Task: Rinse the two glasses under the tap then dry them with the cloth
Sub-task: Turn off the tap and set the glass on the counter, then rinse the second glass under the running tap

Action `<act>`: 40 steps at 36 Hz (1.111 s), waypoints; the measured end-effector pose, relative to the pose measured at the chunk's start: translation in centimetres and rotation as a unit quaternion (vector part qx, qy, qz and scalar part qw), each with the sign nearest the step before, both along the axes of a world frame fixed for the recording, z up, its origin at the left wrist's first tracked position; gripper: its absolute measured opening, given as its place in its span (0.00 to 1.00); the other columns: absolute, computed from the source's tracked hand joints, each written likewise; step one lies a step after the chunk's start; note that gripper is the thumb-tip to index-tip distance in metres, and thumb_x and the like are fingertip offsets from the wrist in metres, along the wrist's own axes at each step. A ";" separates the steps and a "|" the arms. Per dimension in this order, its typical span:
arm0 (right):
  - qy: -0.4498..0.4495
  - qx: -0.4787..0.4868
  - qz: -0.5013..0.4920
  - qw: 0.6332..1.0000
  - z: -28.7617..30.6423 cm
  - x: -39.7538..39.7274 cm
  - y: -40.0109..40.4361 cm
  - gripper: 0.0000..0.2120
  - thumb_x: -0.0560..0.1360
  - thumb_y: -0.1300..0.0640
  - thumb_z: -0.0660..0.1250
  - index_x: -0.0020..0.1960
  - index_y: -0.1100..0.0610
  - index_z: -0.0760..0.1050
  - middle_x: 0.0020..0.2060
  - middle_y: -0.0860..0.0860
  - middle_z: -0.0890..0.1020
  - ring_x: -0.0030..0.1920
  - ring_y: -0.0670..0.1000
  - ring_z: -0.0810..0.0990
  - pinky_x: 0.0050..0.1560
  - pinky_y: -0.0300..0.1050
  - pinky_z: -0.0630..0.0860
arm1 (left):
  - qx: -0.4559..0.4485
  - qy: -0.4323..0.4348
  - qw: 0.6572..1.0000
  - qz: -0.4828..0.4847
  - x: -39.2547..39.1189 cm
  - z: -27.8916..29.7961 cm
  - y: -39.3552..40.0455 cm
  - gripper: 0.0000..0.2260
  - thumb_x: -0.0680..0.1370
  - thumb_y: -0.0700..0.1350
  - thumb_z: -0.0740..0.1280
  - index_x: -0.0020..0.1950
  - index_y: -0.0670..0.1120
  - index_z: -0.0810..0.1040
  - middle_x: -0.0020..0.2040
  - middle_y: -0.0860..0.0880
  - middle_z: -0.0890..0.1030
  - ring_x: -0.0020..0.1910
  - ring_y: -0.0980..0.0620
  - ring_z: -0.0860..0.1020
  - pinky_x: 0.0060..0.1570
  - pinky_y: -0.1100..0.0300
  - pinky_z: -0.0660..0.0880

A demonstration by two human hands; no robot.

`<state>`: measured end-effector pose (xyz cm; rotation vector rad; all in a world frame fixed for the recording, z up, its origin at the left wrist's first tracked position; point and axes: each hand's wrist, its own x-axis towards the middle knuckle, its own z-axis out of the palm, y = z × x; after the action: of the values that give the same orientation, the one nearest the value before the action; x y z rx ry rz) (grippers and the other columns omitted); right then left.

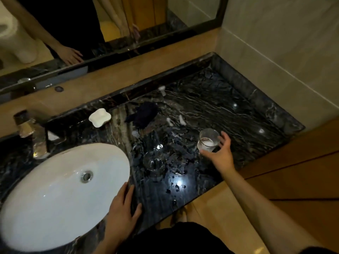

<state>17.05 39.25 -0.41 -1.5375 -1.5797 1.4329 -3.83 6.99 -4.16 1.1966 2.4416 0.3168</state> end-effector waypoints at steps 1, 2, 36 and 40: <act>0.005 0.000 0.009 1.000 -0.1 -0.3 0.3 0.51 0.63 0.59 0.83 0.77 0.51 0.56 0.72 0.54 0.69 0.69 0.54 0.70 0.70 0.54 0.69 | -0.003 0.011 1.000 -0.013 0.0 0.1 -0.3 0.36 0.77 0.67 0.56 0.81 0.50 0.60 0.81 0.47 0.58 0.77 0.45 0.62 0.74 0.51 0.63; 0.004 0.001 0.013 1.000 -0.3 -0.6 0.6 0.48 0.63 0.60 0.82 0.75 0.51 0.58 0.71 0.53 0.71 0.68 0.54 0.71 0.69 0.52 0.69 | -0.006 0.018 0.999 -0.025 0.0 0.1 -0.6 0.37 0.77 0.69 0.53 0.80 0.50 0.61 0.81 0.46 0.59 0.77 0.44 0.63 0.74 0.50 0.64; -0.053 -0.038 0.264 0.962 4.2 -13.3 -25.8 0.35 0.64 0.57 0.83 0.64 0.41 0.71 0.61 0.37 0.78 0.61 0.35 0.75 0.56 0.27 0.71 | 0.082 0.000 0.965 -0.248 -13.9 1.1 -10.1 0.15 0.75 0.59 0.62 0.57 0.56 0.81 0.62 0.55 0.81 0.54 0.54 0.83 0.38 0.62 0.80; -0.055 -0.018 0.303 0.951 3.5 -17.6 -26.8 0.34 0.61 0.50 0.82 0.63 0.39 0.71 0.60 0.37 0.79 0.61 0.38 0.77 0.60 0.37 0.75 | 0.113 0.051 0.964 -0.234 -18.9 2.7 -11.6 0.17 0.77 0.57 0.63 0.58 0.51 0.83 0.61 0.51 0.82 0.54 0.49 0.83 0.40 0.58 0.81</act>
<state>-0.55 12.46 3.06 -1.2123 -2.2327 1.7095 -22.70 -4.62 -1.47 1.8785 2.1529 0.4058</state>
